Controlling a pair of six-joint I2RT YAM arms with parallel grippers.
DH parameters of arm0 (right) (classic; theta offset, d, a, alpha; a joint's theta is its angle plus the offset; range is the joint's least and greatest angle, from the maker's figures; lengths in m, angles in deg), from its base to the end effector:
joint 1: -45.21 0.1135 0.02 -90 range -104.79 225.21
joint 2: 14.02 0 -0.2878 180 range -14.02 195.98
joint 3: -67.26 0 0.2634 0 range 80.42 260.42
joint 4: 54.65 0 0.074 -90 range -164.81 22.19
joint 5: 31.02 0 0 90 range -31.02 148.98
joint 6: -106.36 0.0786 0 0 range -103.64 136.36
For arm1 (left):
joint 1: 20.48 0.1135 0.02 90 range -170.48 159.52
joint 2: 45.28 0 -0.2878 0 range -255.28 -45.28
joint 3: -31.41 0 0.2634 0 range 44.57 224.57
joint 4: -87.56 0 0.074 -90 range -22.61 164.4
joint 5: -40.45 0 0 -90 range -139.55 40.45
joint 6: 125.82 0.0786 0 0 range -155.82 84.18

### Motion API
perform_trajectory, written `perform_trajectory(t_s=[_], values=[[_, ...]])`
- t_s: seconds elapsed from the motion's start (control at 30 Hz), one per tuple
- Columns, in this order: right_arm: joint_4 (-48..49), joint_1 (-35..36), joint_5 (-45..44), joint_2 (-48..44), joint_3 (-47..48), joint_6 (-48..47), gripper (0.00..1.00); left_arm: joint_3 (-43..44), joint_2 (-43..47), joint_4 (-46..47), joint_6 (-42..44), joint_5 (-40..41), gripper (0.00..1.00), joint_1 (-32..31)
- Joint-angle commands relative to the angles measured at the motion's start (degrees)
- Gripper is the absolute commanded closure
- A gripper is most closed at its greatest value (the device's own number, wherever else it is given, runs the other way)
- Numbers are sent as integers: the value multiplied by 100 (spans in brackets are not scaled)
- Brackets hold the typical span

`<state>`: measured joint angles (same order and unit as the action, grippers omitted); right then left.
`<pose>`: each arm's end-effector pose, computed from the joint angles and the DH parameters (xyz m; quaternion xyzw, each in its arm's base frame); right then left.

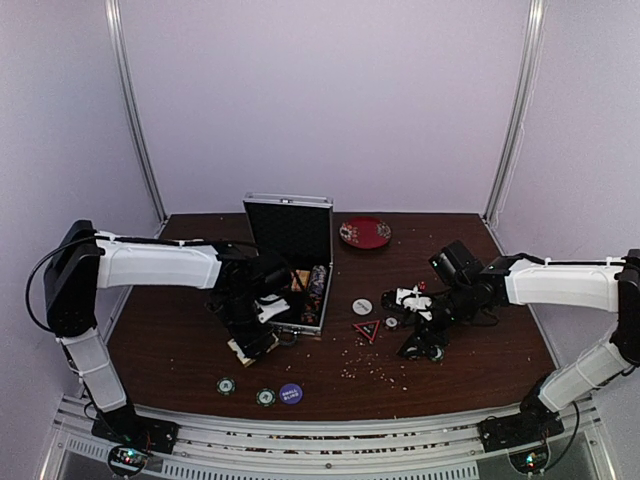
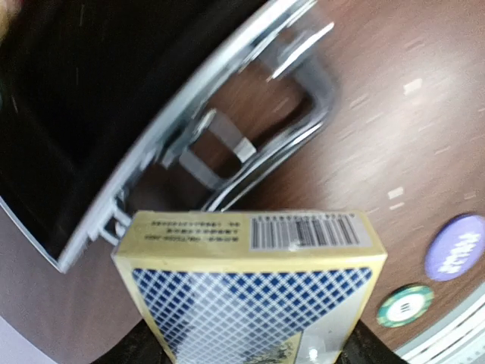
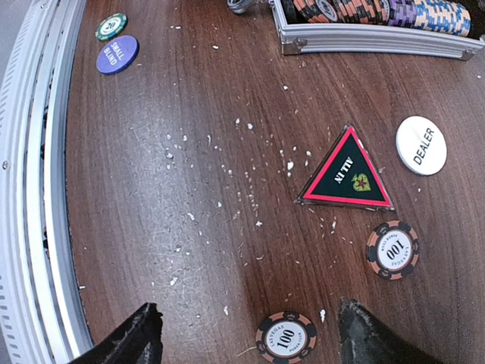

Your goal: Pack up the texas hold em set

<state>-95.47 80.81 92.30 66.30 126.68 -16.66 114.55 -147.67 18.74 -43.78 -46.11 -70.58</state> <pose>0.2057 0.2003 0.1802 -0.5815 0.7279 0.2832 0.2277 0.2189 -0.2544 0.1554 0.3588 0.9328 0.0181 0.0293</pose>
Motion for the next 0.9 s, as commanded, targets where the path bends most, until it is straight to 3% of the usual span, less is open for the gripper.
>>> perform_trajectory(t_s=[0.0,0.2,0.4,0.63,0.87], values=[[-88,-25,172,41,115,-51,20,585,186,132,671,887,37,-494],[-167,-26,310,54,126,-82,20,581,368,1221,2009,1948,36,-500],[-181,-26,337,45,124,-74,20,128,633,2715,3630,1803,32,-376],[-170,-27,189,2,109,-109,20,485,90,2540,4680,1600,30,-83],[-165,-21,107,-59,67,-143,20,727,-375,2472,5069,1611,30,126]])
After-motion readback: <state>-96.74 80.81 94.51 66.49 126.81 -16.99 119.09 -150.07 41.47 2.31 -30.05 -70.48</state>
